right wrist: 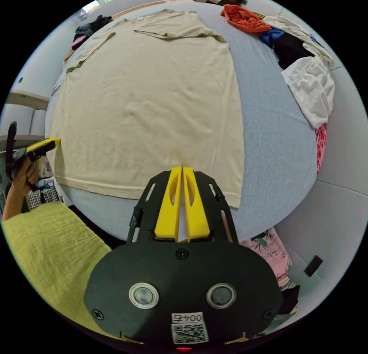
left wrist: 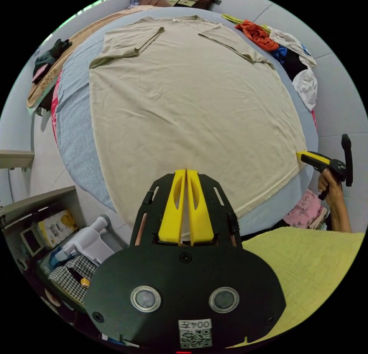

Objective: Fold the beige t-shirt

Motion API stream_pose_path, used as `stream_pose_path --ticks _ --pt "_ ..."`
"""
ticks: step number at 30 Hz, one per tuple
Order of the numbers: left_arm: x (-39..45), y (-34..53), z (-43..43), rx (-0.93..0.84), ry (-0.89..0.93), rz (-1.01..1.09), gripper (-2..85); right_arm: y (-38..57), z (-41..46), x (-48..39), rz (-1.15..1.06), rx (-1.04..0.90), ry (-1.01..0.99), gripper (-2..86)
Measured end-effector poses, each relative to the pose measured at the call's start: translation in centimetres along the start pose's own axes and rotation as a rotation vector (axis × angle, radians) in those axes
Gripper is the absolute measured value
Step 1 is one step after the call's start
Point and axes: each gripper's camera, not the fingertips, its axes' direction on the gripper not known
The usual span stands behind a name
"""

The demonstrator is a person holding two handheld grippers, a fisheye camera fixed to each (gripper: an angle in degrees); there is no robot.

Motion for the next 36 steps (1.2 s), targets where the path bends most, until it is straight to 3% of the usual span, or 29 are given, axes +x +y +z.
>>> stream_pose_path --ticks 3,5,7,11,15,22,31,36 --pt "-0.1 0.6 0.5 0.022 0.006 0.022 0.4 2.1 -0.1 0.5 -0.017 0.040 -0.044 -0.6" --pt "0.1 1.1 0.8 0.041 -0.013 0.055 0.5 3.2 -0.2 2.2 -0.024 -0.031 -0.113 -0.2" --pt "0.3 1.6 1.1 0.061 -0.035 0.081 0.5 4.8 -1.7 3.2 -0.037 0.027 -0.042 0.6" --pt "0.6 2.2 1.9 0.071 -0.074 0.128 0.8 7.0 -4.6 5.7 -0.069 0.084 0.001 7.0" --pt "0.2 2.5 2.5 0.057 -0.078 0.117 1.8 6.1 -5.7 5.6 -0.135 0.129 -0.104 10.4" --pt "-2.2 5.5 2.6 0.067 0.120 -0.061 5.9 3.9 -2.7 -1.1 -0.428 0.078 -0.096 9.8" --pt "-4.5 12.2 2.2 0.168 0.194 -0.262 6.2 16.9 -1.6 9.0 -0.479 0.105 -0.090 6.4" --pt "-5.0 14.8 2.7 0.183 0.175 -0.309 6.0 20.4 -4.0 8.4 -0.500 0.161 -0.089 6.4"
